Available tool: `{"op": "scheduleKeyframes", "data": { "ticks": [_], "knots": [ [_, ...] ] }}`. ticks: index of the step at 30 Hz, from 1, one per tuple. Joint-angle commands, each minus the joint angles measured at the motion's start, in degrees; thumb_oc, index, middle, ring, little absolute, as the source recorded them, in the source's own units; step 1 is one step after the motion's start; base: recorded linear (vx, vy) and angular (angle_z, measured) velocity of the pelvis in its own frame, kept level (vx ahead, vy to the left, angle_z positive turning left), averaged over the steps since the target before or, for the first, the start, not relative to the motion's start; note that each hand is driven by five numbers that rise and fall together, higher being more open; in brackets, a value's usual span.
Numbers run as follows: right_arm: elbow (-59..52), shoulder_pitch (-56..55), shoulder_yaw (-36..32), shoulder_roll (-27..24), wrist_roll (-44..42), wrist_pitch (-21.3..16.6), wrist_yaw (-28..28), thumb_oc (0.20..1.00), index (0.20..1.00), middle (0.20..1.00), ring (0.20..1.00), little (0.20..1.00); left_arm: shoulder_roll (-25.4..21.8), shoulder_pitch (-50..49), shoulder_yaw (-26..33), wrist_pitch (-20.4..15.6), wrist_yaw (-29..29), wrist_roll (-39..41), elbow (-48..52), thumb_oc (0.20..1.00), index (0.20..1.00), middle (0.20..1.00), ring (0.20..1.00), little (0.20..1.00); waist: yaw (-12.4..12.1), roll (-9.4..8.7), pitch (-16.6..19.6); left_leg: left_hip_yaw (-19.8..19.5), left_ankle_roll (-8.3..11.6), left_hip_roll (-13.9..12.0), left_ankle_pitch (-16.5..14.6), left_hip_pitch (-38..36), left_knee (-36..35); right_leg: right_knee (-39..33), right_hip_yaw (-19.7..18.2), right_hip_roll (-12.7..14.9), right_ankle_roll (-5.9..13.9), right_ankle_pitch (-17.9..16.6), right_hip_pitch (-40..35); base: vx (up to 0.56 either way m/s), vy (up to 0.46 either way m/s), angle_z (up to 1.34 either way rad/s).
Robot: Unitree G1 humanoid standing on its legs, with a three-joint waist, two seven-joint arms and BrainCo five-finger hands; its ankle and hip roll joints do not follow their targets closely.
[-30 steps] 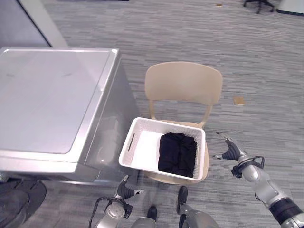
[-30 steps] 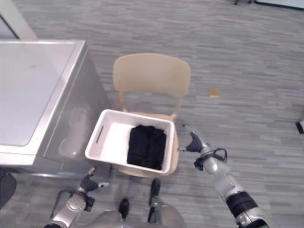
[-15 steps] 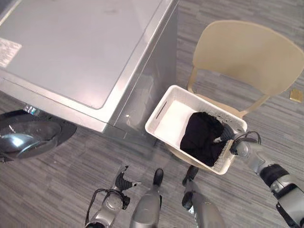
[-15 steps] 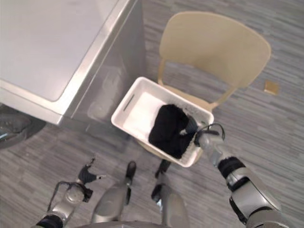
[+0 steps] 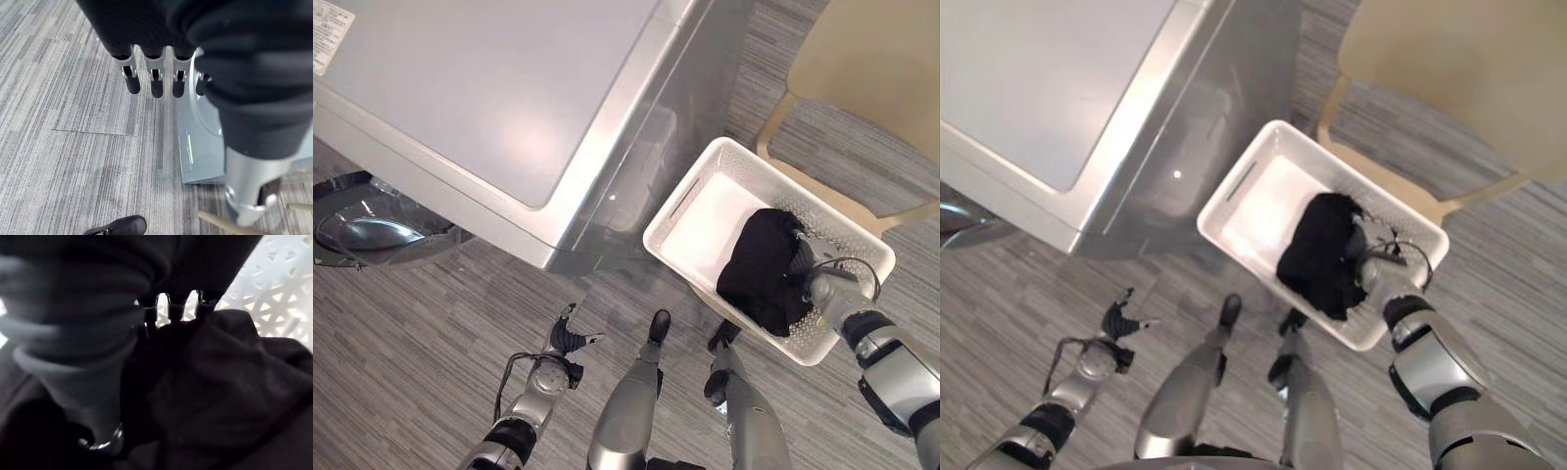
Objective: Grab the laundry basket,head to the washer,open it,put in the laundry and shut it.
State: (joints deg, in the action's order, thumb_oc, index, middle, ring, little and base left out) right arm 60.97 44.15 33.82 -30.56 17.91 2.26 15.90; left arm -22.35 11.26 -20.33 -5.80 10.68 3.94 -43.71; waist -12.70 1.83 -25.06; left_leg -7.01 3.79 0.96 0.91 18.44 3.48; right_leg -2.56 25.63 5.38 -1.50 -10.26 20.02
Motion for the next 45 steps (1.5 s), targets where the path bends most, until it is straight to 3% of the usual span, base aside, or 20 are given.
{"op": "scheduleKeyframes", "data": {
  "ticks": [1, 5, 10, 11, 20, 21, 24, 25, 26, 27, 28, 30, 36, 37, 38, 39, 41, 42, 44, 45],
  "knots": [
    [-4.2, -5.7, -1.4, 4.6, -10.8, -2.4, -2.8, 0.200, 0.200, 0.200, 0.200, 0.200, -0.4, -1.6, -2.1, -0.2, 0.0, 0.1, -0.9, 1.000, 1.000, 1.000, 1.000, 1.000, -0.9, -0.02, 4.5, 1.3, 1.76, 1.8, 7.3, 2.8, -8.4, 9.4, -2.3, -0.1, 6.09, 15.3, -0.4, 0.02, 0.022, 0.14],
    [-7.5, -8.1, -4.7, 5.7, -16.3, -3.1, -3.0, 0.200, 0.200, 0.200, 0.200, 0.200, -0.2, -1.9, -1.9, 0.1, -0.3, -0.1, -0.7, 1.000, 1.000, 1.000, 1.000, 1.000, -0.5, -0.39, 4.8, 1.4, 1.77, 1.8, 6.9, 1.9, -8.5, 8.7, -2.6, -0.2, 6.21, 15.0, -1.5, 0.01, 0.012, 0.00],
    [-19.4, -14.9, -12.8, 7.2, -28.6, -6.2, -4.3, 0.200, 0.200, 0.200, 0.200, 0.200, 0.8, -3.2, 0.1, 1.1, -1.0, -0.2, 0.2, 1.000, 1.000, 1.000, 1.000, 1.000, 1.3, -1.47, 6.2, 2.0, 1.62, 1.7, 5.7, -0.5, -8.5, 6.7, -2.8, -0.2, 6.67, 14.5, -5.0, 0.00, 0.018, 0.01],
    [-21.1, -16.1, -13.7, 7.5, -29.6, -6.8, -4.5, 0.200, 0.200, 0.200, 0.200, 0.200, 1.0, -3.4, 0.4, 1.2, -1.1, -0.3, 0.4, 1.000, 1.000, 1.000, 1.000, 1.000, 1.6, -1.38, 6.4, 2.0, 1.16, 1.7, 6.9, -0.3, -8.5, 6.4, -2.2, 0.0, 6.51, 13.0, -4.9, -0.04, 0.081, -0.03],
    [-39.2, -27.5, -18.5, 9.9, -37.6, -9.6, -9.7, 0.200, 0.200, 0.200, 0.200, 0.200, 1.1, -9.7, 5.5, 2.9, -1.8, -1.5, 2.2, 1.000, 1.000, 1.000, 1.000, 1.000, 5.0, -4.49, 11.6, 5.0, -0.90, 1.4, 2.7, -8.8, -8.3, 4.3, -5.2, -0.2, 7.63, 12.7, -12.6, 0.10, 0.075, -0.22],
    [-43.0, -30.5, -18.9, 10.5, -38.4, -9.5, -11.4, 0.200, 0.200, 0.200, 0.200, 0.200, 1.3, -12.1, 6.9, 3.4, -2.1, -1.8, 2.7, 1.000, 1.000, 1.000, 1.000, 1.000, 6.0, -5.25, 13.8, 6.6, -1.51, 1.3, 1.3, -11.6, -8.0, 3.8, -6.5, -0.2, 8.13, 12.7, -14.8, 0.16, 0.125, -0.28],
    [-46.3, -32.2, -19.3, 10.9, -39.5, -9.5, -12.8, 0.200, 0.200, 0.200, 0.200, 0.200, 1.2, -13.7, 7.8, 3.6, -2.4, -1.8, 3.6, 1.000, 1.000, 1.000, 1.000, 1.000, 6.4, -5.42, 14.6, 7.9, -2.11, 1.1, 0.2, -13.5, -7.9, 5.1, -7.9, -0.2, 8.52, 13.1, -15.5, 0.09, 0.115, -0.41],
    [-49.1, -33.0, -19.2, 10.7, -38.9, -9.7, -13.7, 0.200, 0.200, 0.200, 0.200, 0.200, 1.1, -14.4, 8.7, 3.8, -2.5, -1.6, 3.8, 1.000, 1.000, 1.000, 1.000, 1.000, 6.8, -5.07, 14.4, 8.7, -2.90, 0.8, -0.5, -15.3, -7.4, 10.3, -9.2, 0.3, 9.12, 13.7, -14.9, 0.03, 0.111, -0.59],
    [-49.2, -33.0, -19.2, 10.7, -38.9, -9.7, -13.7, 0.200, 0.200, 0.200, 0.200, 0.200, 1.1, -14.4, 8.7, 3.8, -2.5, -1.6, 3.8, 1.000, 1.000, 1.000, 1.000, 1.000, 6.8, -5.10, 14.3, 8.8, -2.92, 0.8, -0.6, -15.3, -7.4, 10.5, -9.3, 0.4, 9.15, 13.9, -14.8, 0.01, 0.079, -0.57],
    [-51.0, -33.6, -19.5, 10.7, -38.8, -9.8, -14.1, 0.200, 0.200, 0.200, 0.200, 0.200, 0.9, -14.2, 8.7, 3.9, -2.3, -1.7, 4.0, 1.000, 1.000, 1.000, 1.000, 1.000, 7.2, -5.00, 14.0, 8.7, -3.09, 0.5, -0.8, -15.5, -6.8, 13.4, -10.9, 0.4, 9.63, 14.1, -14.2, -0.06, -0.022, -0.48],
    [-53.5, -34.9, -20.4, 10.8, -38.8, -10.2, -14.2, 0.200, 0.200, 0.200, 0.200, 0.200, 0.2, -13.5, 8.7, 3.9, -1.9, -1.7, 4.8, 1.000, 1.000, 1.000, 1.000, 1.000, 8.6, -5.07, 12.8, 7.0, -3.55, 0.5, -1.0, -15.3, -4.7, 18.5, -17.6, -1.3, 10.24, 13.9, -12.4, -0.12, -0.048, -0.16],
    [-55.9, -36.2, -21.8, 10.7, -39.2, -10.6, -14.2, 0.200, 0.200, 0.200, 0.200, 0.200, -0.3, -12.7, 8.5, 3.8, -1.6, -1.9, 6.6, 1.000, 1.000, 1.000, 1.000, 1.000, 9.6, -5.10, 12.8, 5.0, -3.68, 0.4, -0.8, -14.3, -2.7, 21.1, -22.9, -2.5, 9.69, 14.3, -12.3, -0.14, -0.093, 0.54],
    [-58.0, -36.6, -23.5, 10.0, -37.4, -10.4, -13.5, 0.200, 0.200, 0.200, 0.200, 0.200, -1.0, -12.3, 8.7, 3.3, -1.1, -1.2, 10.9, 1.000, 1.000, 1.000, 1.000, 1.000, 9.1, -5.48, 15.5, 0.8, -1.69, -0.5, 1.7, -10.6, -3.3, 20.4, -28.0, -2.5, 8.32, 15.3, -16.2, -0.14, -0.181, 0.66],
    [-58.0, -36.0, -23.6, 10.0, -36.9, -10.5, -12.9, 0.200, 0.200, 0.200, 0.200, 0.200, -1.3, -12.2, 8.5, 3.0, -0.9, -0.8, 12.6, 1.000, 1.000, 1.000, 1.000, 1.000, 8.6, -5.94, 15.7, 0.2, -0.93, -0.5, 2.7, -9.4, -3.4, 16.3, -28.1, -2.9, 7.69, 17.9, -19.0, -0.32, -0.397, 0.59],
    [-58.3, -35.0, -23.4, 10.6, -37.6, -10.7, -12.0, 0.200, 0.200, 0.200, 0.200, 0.200, -1.9, -12.9, 8.6, 2.7, -1.2, 0.0, 16.9, 1.000, 1.000, 1.000, 1.000, 1.000, 6.7, -6.18, 16.2, -0.5, 1.22, -1.5, 5.9, -6.5, -3.8, 10.4, -26.6, -3.4, 6.68, 20.5, -21.2, -0.26, -0.308, 0.18],
    [-58.3, -35.0, -23.3, 10.7, -37.6, -10.7, -12.0, 0.200, 0.200, 0.200, 0.200, 0.200, -1.9, -12.9, 8.7, 2.7, -1.3, 0.0, 17.0, 1.000, 1.000, 1.000, 1.000, 1.000, 6.8, -6.19, 16.3, -0.6, 1.24, -1.5, 6.0, -6.4, -3.8, 10.3, -26.5, -3.4, 6.67, 20.4, -21.1, -0.28, -0.322, 0.21],
    [-59.1, -34.0, -23.4, 9.9, -36.6, -11.3, -10.1, 0.200, 0.200, 0.200, 0.200, 0.200, -1.0, -11.7, 8.0, 2.3, -1.0, 1.5, 22.6, 1.000, 1.000, 1.000, 1.000, 1.000, 7.1, -4.94, 14.8, 0.0, 3.74, -3.3, 11.1, -2.0, -6.2, 8.8, -25.3, -6.5, 5.13, 20.9, -19.8, -0.36, -0.282, 0.44],
    [-59.1, -34.0, -23.3, 9.9, -36.6, -11.3, -10.1, 0.200, 0.200, 0.200, 0.200, 0.200, -1.0, -11.7, 8.0, 2.3, -1.0, 1.5, 22.7, 1.000, 1.000, 1.000, 1.000, 1.000, 7.2, -4.88, 14.9, -0.1, 3.76, -3.3, 11.2, -1.9, -6.3, 8.8, -25.1, -6.5, 5.11, 20.9, -19.8, -0.39, -0.203, 0.81],
    [-60.6, -32.3, -22.0, 9.3, -35.0, -11.2, -9.5, 0.200, 0.200, 0.200, 0.200, 0.200, -0.9, -9.1, 5.4, 1.2, -1.9, -0.8, 27.1, 1.000, 1.000, 1.000, 1.000, 1.000, 9.5, -5.18, 13.8, 7.4, 1.10, -4.1, 7.6, -2.9, -4.1, 8.1, -22.0, -5.1, 5.04, 19.2, -18.6, -0.31, -0.072, 1.00],
    [-60.6, -32.3, -22.0, 9.3, -35.0, -11.2, -9.5, 0.200, 0.200, 0.200, 0.200, 0.200, -0.9, -9.1, 5.4, 1.2, -1.9, -0.8, 27.1, 1.000, 1.000, 1.000, 1.000, 1.000, 9.5, -5.06, 13.9, 7.3, 1.11, -4.2, 7.6, -2.6, -4.0, 8.0, -22.0, -5.3, 5.02, 19.0, -18.5, -0.28, -0.049, 0.73]
  ]
}}
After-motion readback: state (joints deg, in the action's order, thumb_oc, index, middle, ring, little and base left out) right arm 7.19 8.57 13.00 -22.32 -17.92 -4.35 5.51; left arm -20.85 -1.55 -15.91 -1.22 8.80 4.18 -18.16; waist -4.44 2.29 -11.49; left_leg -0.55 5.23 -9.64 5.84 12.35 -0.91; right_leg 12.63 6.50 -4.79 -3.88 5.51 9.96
